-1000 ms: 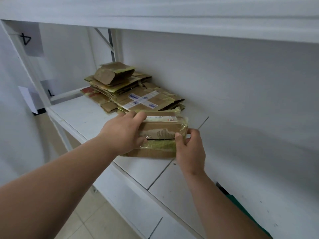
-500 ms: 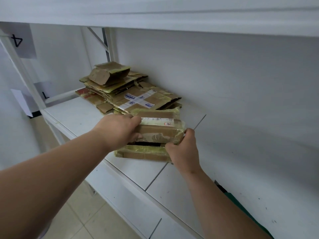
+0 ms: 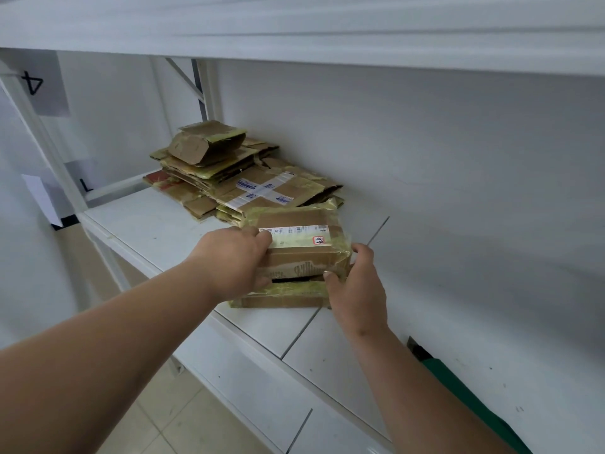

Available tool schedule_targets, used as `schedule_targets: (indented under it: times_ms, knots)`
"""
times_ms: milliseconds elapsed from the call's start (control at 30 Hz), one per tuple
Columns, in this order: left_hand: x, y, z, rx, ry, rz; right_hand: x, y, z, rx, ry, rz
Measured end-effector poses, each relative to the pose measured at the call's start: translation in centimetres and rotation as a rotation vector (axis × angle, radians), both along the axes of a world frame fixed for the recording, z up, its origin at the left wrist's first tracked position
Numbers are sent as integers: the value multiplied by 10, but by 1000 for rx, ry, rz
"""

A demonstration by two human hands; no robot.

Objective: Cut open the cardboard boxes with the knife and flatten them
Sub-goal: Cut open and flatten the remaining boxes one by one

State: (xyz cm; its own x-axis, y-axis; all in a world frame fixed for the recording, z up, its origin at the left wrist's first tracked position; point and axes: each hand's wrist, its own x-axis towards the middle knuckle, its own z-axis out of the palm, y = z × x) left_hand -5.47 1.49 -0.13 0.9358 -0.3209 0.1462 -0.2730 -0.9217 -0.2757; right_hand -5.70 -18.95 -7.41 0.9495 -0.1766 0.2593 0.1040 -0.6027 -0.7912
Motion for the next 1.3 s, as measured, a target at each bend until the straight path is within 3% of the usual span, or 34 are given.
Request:
schedule_targets:
  times_ms: [333, 567, 867, 1300]
  knots:
    - [-8, 4, -24, 5, 11, -63, -4, -7, -9, 127, 123, 53]
    - [-14, 4, -17, -124, 15, 45, -2, 1, -7, 142, 256, 136]
    - [-18, -9, -33, 47, -80, 72, -19, 2, -26, 215, 275, 120]
    - [-23, 14, -4, -45, 244, -114, -22, 2, -27, 273, 204, 77]
